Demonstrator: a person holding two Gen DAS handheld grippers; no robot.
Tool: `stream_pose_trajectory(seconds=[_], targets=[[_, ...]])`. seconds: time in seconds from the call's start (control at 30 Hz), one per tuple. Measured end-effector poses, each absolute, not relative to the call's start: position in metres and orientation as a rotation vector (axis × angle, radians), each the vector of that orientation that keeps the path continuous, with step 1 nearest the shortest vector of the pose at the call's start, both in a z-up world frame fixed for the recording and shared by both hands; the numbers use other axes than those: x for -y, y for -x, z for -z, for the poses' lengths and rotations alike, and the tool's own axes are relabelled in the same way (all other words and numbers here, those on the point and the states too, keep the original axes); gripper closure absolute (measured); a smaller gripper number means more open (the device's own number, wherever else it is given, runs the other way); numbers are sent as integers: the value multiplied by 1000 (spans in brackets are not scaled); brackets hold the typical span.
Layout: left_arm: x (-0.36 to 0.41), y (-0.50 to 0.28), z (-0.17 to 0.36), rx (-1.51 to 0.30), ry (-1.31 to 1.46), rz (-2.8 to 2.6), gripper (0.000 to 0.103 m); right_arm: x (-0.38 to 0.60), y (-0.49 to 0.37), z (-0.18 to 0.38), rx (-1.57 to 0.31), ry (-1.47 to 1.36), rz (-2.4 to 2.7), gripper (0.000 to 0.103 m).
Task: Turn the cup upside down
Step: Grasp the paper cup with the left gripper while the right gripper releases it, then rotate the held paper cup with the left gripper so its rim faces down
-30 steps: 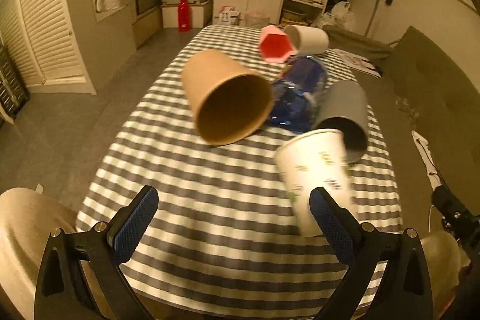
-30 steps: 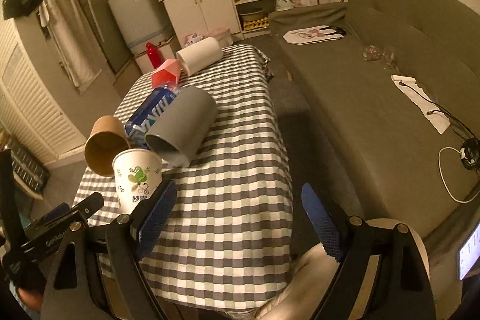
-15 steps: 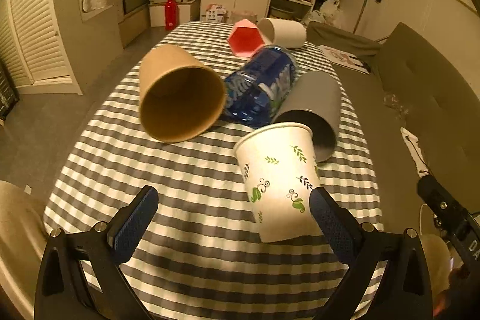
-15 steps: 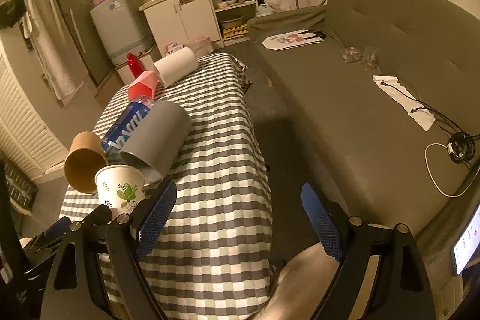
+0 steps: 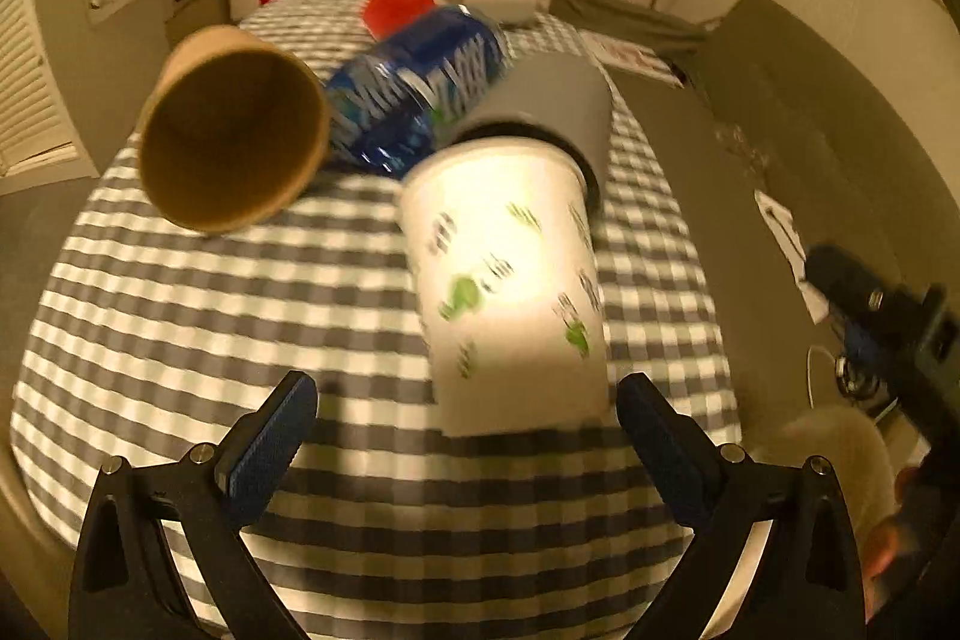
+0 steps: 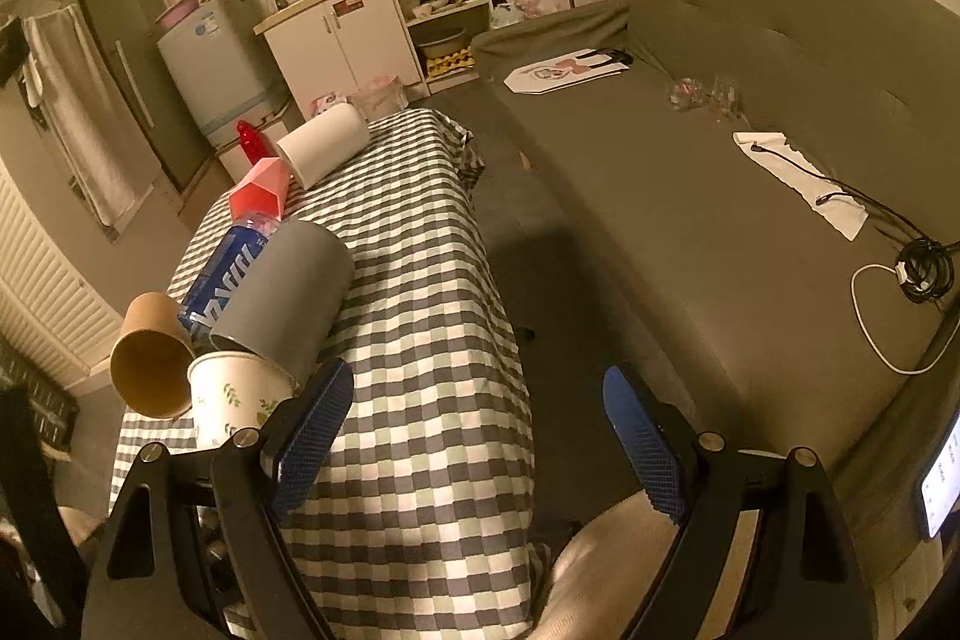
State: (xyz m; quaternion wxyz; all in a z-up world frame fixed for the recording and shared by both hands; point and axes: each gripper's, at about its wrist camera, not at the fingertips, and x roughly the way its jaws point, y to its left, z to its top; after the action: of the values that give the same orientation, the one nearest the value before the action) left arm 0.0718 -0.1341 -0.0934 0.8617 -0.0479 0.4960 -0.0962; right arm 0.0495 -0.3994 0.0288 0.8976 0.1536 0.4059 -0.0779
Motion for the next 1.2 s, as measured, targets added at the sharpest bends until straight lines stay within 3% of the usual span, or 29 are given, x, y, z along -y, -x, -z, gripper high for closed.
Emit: stream_pose_trajectory(seconds=[0.07,0.17,0.23,0.27,0.8,1.2], targets=[[136,-73,97,-1042,107,219,3,400,-51,-27,-845,-325,162,17],[138,-75,99,-1036,99,237,21,400,-53,-26,-849,-333,162,17],[141,-76,98,-1024,77,258,41,399,-53,-26,-850,-333,161,18],[144,-76,98,-1023,73,264,46,400,-53,-26,-849,-333,161,18],[109,-52,47,-1021,13,236,47,385,-48,-32,-829,-285,148,17],[78,-34,35,-1248,-144,247,47,382,-44,-34,-829,-280,126,17]])
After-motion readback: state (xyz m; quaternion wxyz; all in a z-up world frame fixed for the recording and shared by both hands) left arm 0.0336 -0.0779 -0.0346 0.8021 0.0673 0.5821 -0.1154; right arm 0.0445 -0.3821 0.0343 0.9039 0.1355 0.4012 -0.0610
